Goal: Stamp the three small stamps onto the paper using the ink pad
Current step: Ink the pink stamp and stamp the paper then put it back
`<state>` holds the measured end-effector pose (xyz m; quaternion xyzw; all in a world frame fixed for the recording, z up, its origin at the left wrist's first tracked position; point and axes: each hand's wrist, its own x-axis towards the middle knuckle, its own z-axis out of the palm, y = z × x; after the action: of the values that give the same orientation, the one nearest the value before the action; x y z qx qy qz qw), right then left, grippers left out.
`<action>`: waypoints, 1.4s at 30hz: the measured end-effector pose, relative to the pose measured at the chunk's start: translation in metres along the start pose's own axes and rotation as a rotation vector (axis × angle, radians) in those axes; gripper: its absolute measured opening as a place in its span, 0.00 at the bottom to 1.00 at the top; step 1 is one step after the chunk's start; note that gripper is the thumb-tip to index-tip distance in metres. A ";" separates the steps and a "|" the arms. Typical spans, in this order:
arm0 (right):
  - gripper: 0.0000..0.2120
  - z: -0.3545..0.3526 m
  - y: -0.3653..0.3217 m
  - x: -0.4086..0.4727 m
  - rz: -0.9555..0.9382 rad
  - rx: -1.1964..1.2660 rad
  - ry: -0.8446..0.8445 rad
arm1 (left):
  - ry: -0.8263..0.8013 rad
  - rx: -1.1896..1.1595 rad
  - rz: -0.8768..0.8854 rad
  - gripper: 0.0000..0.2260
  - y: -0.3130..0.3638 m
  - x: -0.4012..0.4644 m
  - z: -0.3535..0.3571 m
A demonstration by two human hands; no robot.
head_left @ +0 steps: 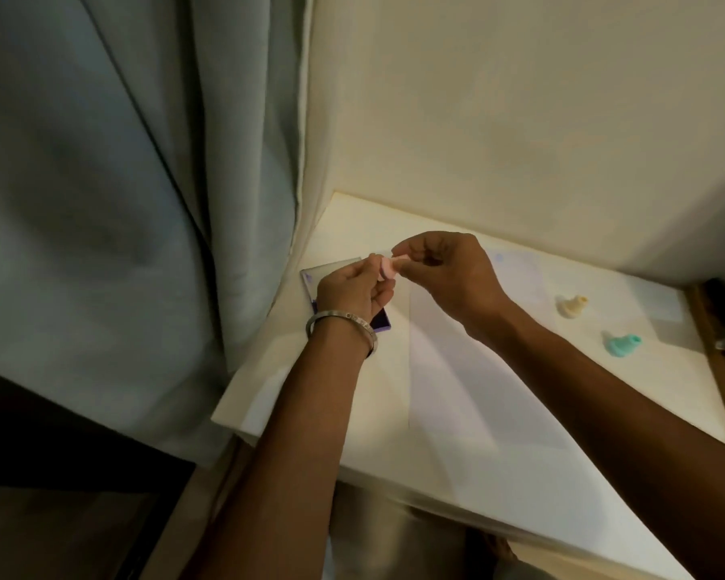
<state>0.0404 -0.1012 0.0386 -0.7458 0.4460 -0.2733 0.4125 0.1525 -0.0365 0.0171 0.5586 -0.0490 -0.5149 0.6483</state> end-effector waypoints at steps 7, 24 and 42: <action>0.05 0.002 0.000 -0.008 -0.136 -0.291 -0.007 | 0.197 0.034 0.116 0.09 0.018 0.012 -0.016; 0.11 0.061 -0.010 -0.018 -0.377 -0.722 -0.314 | 0.367 0.186 0.210 0.15 0.027 0.012 -0.025; 0.08 0.003 0.004 -0.007 -0.126 -0.332 0.046 | 0.174 0.093 -0.044 0.06 0.007 0.016 -0.009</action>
<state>0.0377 -0.0952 0.0332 -0.8238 0.4467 -0.2380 0.2554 0.1705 -0.0429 0.0109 0.6318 -0.0040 -0.4757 0.6120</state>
